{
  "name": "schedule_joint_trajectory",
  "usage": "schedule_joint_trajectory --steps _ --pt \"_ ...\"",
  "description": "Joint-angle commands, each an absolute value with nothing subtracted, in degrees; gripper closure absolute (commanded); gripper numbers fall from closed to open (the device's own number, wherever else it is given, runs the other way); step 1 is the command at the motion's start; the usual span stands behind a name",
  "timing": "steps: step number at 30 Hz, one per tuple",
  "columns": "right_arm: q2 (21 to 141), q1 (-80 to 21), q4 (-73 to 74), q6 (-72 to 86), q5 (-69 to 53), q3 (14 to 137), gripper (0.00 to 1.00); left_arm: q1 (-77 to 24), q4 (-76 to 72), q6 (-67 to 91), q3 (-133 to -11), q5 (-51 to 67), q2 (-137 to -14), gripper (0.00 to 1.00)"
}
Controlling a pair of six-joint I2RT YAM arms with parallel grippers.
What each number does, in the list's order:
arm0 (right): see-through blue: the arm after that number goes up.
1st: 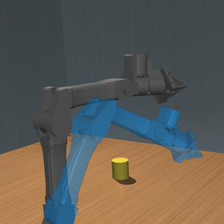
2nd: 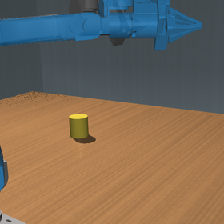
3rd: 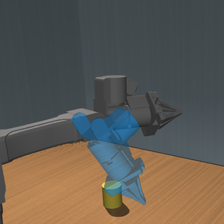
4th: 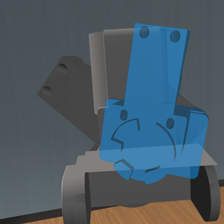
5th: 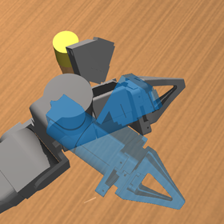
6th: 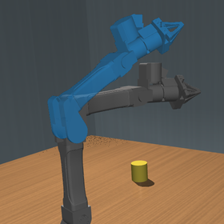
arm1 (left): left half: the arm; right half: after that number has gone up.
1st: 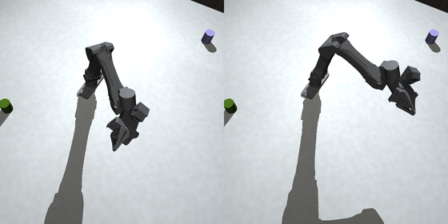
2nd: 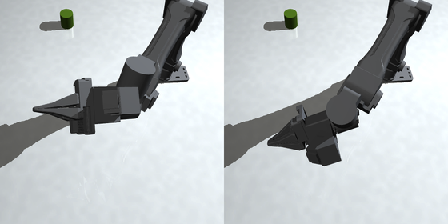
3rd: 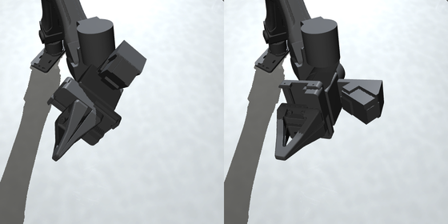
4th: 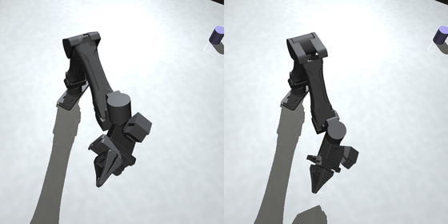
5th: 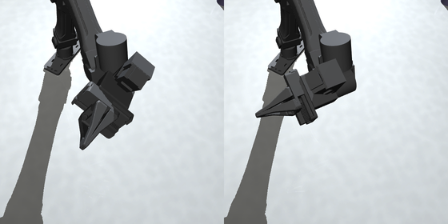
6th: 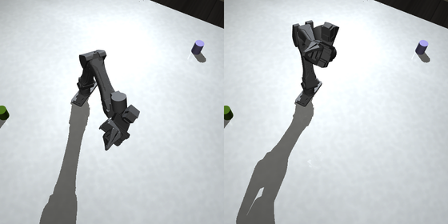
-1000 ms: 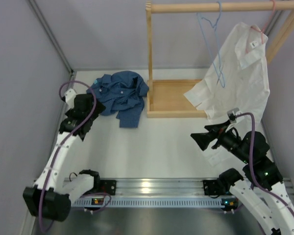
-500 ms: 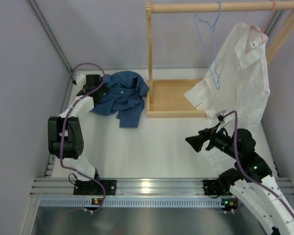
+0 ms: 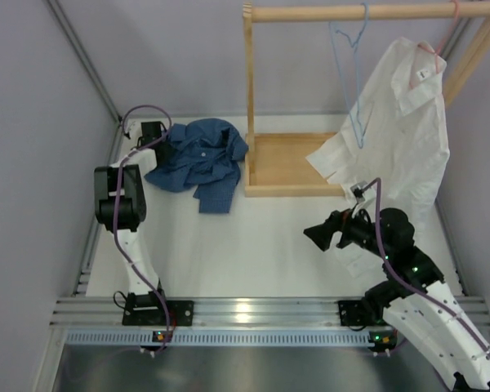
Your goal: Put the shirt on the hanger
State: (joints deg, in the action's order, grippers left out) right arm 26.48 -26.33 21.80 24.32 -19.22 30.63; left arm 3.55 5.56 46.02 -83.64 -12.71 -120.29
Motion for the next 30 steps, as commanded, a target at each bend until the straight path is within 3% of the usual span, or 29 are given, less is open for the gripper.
schedule_joint_trajectory --steps 1,2,7,11,16,19,25,30 --pt "28.2 -25.7 16.2 25.3 -20.4 30.0 0.01 3.2 0.5 45.4 -85.3 -8.8 -118.0 0.92" --pt "28.6 -25.7 15.6 25.5 -20.1 29.9 0.01 3.3 0.6 45.5 -84.6 -7.9 -115.8 1.0" --pt "31.4 -25.7 13.2 26.4 -21.1 30.1 0.01 3.0 0.7 39.8 -75.9 -0.7 -103.1 1.0" --pt "32.7 -25.7 12.0 26.3 -21.1 30.9 0.01 0.0 6.3 33.1 -67.2 6.7 -83.8 1.0" --pt "33.8 -25.7 12.7 24.5 -22.0 34.9 0.01 -25.5 21.6 18.5 -64.5 -6.5 -67.5 1.0" --pt "34.1 -25.7 15.7 22.2 -22.3 38.7 0.01 -33.7 25.0 17.8 -62.3 2.9 -60.3 1.0" --pt "32.5 -25.7 20.2 22.1 -22.5 41.4 0.01 -45.2 27.5 23.7 -53.1 7.9 -46.6 1.0" --pt "32.0 -25.8 13.2 27.2 -30.8 33.9 0.01 -50.7 18.8 30.0 -42.3 10.4 -43.0 1.0"
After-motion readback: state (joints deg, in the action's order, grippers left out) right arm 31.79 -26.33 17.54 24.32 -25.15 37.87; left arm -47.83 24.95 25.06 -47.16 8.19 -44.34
